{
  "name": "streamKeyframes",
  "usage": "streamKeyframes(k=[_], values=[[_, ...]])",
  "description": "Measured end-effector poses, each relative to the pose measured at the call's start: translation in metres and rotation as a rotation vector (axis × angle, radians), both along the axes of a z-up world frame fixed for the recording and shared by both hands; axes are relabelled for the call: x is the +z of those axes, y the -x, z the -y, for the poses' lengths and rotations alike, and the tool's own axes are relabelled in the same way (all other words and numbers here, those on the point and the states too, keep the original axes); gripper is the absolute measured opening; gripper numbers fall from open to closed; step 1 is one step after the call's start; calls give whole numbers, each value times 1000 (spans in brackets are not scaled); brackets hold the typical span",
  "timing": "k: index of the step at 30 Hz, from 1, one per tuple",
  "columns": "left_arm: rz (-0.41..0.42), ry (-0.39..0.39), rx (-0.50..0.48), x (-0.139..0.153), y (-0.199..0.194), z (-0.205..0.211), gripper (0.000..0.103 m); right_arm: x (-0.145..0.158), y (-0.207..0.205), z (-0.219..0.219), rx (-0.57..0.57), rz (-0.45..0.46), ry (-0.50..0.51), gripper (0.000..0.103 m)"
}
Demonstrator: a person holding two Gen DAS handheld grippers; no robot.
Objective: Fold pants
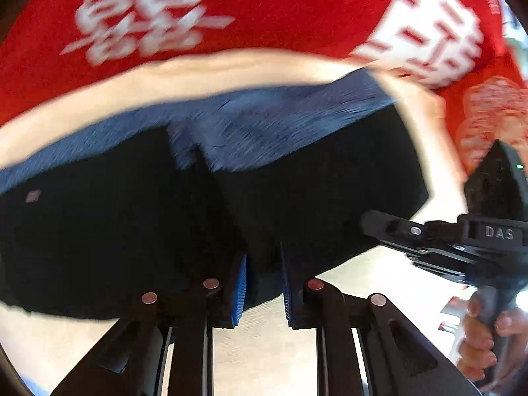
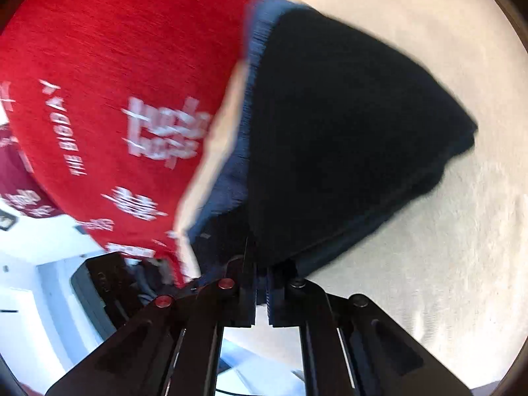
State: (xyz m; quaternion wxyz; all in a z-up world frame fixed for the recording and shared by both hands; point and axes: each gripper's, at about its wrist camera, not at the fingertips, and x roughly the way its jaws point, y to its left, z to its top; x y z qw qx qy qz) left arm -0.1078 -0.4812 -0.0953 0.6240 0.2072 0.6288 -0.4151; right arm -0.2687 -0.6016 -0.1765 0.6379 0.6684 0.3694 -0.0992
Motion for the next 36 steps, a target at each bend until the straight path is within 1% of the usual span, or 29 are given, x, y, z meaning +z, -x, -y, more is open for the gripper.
streamKeyframes(k=[1, 2, 3, 4, 5, 6, 7, 10, 12, 14, 15, 17, 18, 20, 21, 22, 23, 25, 27, 28, 29, 30, 31, 32, 34, 35, 36], values=[[-16, 5, 36, -8, -4, -7, 24, -11, -1, -3, 14, -35, 2, 4], [-21, 8, 57, -10, -6, -11, 33, -23, -1, -4, 20, -67, 1, 4], [-2, -1, 91, -10, -10, -15, 55, -33, 0, -4, 7, -58, -20, 4], [18, -15, 109, -9, -13, -17, 68, -33, 0, -5, 0, -49, -28, 4], [30, -8, 126, -7, -16, -21, 75, -30, -4, -5, 25, -55, -9, 3], [30, 3, 135, -4, -19, -24, 75, -25, -9, -7, 68, -67, 30, 3], [21, 10, 137, -1, -22, -26, 75, -18, -15, -9, 123, -78, 75, 6], [18, 5, 153, 3, -34, -31, 75, -7, -30, -12, 225, -94, 106, 14], [2, 0, 185, 1, -43, -31, 75, -2, -35, -13, 278, -95, 128, 22], [-12, 11, 214, -3, -45, -26, 75, 1, -40, -12, 322, -94, 144, 34], [-12, 10, 222, -6, -47, -23, 75, -1, -42, -13, 331, -96, 142, 35], [16, -23, 217, -14, -43, -14, 75, -1, -45, -13, 340, -103, 118, 36], [28, -43, 208, -20, -41, -14, 75, 2, -45, -13, 346, -93, 105, 36], [31, -40, 205, -25, -37, -15, 76, 14, -41, -14, 358, -75, 124, 36], [48, -31, 193, -24, -35, -17, 76, 25, -37, -12, 366, -67, 169, 36], [57, -30, 183, -24, -34, -18, 76, 39, -35, -8, 371, -74, 253, 36], [63, -30, 176, -23, -33, -19, 76, 47, -33, -4, 368, -84, 309, 36], [62, -30, 174, -23, -31, -13, 76, 66, -31, 17, 317, -136, 466, 36], [53, -33, 174, -24, -33, -14, 76, 70, -32, 42, 245, -195, 535, 43], [55, -35, 171, -23, -33, -14, 76, 66, -34, 57, 218, -208, 543, 45], [60, -36, 167, -23, -32, -14, 76, 58, -38, 71, 197, -223, 539, 45], [65, -37, 164, -23, -32, -15, 76, 47, -40, 86, 185, -224, 509, 45], [69, -38, 162, -23, -32, -12, 76, 36, -42, 98, 181, -202, 455, 45], [72, -38, 164, -25, -28, -2, 76, 20, -47, 111, 170, -163, 371, 48], [74, -39, 166, -26, -27, 1, 76, -3, -54, 128, 162, -107, 259, 48], [74, -39, 169, -25, -27, 2, 76, -15, -57, 136, 160, -86, 202, 44], [72, -44, 169, -25, -27, 4, 76, -20, -54, 141, 157, -84, 172, 41]])
